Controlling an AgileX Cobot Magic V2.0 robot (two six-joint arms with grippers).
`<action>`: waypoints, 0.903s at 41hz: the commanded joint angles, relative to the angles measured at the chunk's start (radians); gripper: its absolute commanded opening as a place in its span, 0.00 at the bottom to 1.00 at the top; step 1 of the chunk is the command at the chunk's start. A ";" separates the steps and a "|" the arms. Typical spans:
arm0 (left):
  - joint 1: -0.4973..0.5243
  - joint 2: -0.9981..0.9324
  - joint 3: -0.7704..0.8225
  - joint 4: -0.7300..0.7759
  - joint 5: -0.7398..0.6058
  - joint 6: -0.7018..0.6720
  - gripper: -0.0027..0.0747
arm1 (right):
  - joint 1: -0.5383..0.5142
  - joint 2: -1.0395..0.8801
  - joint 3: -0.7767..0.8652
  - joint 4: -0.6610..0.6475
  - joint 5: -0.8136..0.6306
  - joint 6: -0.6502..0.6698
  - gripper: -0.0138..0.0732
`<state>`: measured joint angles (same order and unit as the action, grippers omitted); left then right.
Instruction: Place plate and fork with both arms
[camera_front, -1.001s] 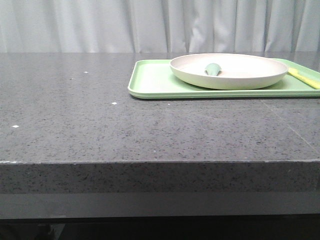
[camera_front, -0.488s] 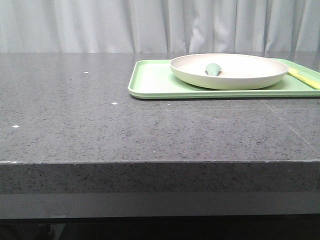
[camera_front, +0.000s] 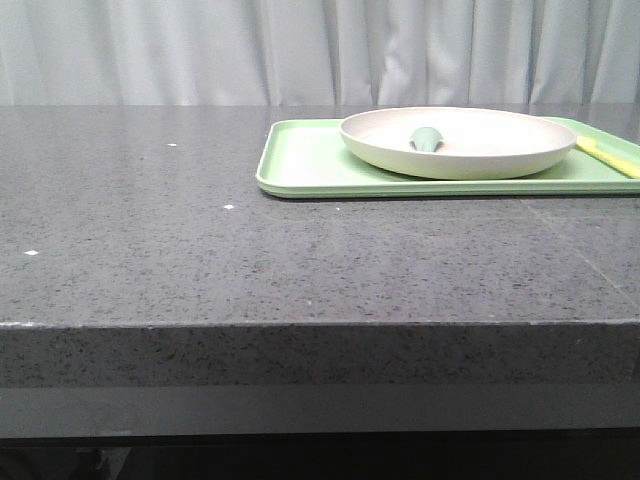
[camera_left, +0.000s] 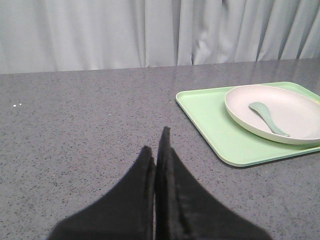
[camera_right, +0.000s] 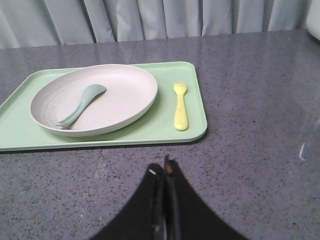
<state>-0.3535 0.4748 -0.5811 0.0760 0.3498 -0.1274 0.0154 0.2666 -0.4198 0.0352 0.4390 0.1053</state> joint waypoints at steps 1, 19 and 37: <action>0.000 0.003 -0.028 -0.006 -0.079 -0.007 0.01 | 0.001 0.008 -0.024 -0.005 -0.084 -0.009 0.09; 0.000 0.003 -0.028 -0.006 -0.079 -0.007 0.01 | 0.001 0.008 -0.024 -0.005 -0.084 -0.009 0.09; 0.060 -0.061 0.046 -0.030 -0.103 0.000 0.01 | 0.001 0.008 -0.024 -0.005 -0.084 -0.009 0.09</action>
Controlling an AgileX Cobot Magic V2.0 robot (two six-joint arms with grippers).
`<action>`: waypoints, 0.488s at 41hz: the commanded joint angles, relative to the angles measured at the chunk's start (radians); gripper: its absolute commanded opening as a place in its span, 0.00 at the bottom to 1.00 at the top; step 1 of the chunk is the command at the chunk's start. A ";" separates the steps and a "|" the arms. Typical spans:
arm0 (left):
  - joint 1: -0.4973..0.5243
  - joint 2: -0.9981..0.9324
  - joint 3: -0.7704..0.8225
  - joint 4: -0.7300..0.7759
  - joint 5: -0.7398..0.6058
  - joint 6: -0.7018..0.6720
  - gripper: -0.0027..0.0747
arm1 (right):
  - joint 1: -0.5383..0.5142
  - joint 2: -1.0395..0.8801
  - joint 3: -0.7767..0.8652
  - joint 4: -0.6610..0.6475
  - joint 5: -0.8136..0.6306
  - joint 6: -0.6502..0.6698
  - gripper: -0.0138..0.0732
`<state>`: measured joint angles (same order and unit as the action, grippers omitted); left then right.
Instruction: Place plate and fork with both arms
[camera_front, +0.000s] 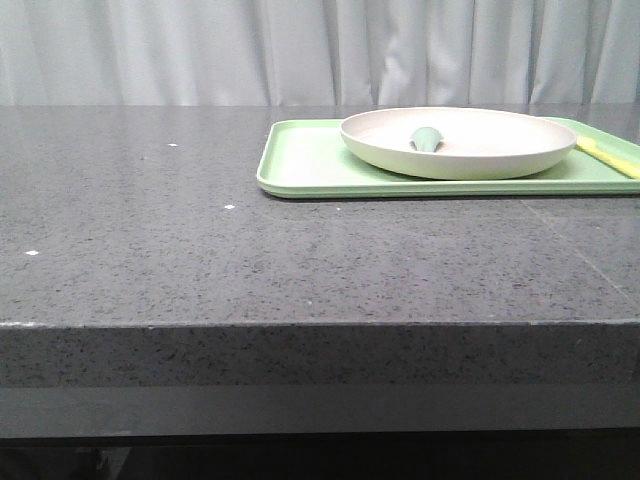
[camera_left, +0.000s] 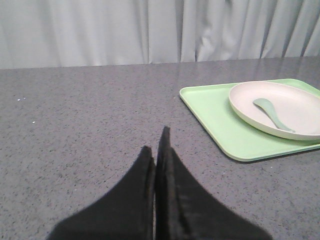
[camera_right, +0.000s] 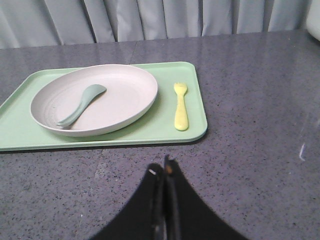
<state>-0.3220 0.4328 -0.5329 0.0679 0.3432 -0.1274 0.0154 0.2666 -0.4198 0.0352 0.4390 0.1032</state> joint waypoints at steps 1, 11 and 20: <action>0.045 -0.036 0.008 -0.027 -0.103 0.000 0.01 | 0.001 0.008 -0.024 -0.005 -0.084 -0.007 0.09; 0.227 -0.226 0.177 -0.068 -0.142 0.000 0.01 | 0.001 0.008 -0.024 -0.005 -0.084 -0.007 0.09; 0.328 -0.393 0.351 -0.068 -0.159 0.000 0.01 | 0.001 0.008 -0.024 -0.005 -0.084 -0.007 0.09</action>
<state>-0.0111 0.0742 -0.1980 0.0091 0.2703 -0.1274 0.0154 0.2666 -0.4198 0.0352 0.4390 0.1032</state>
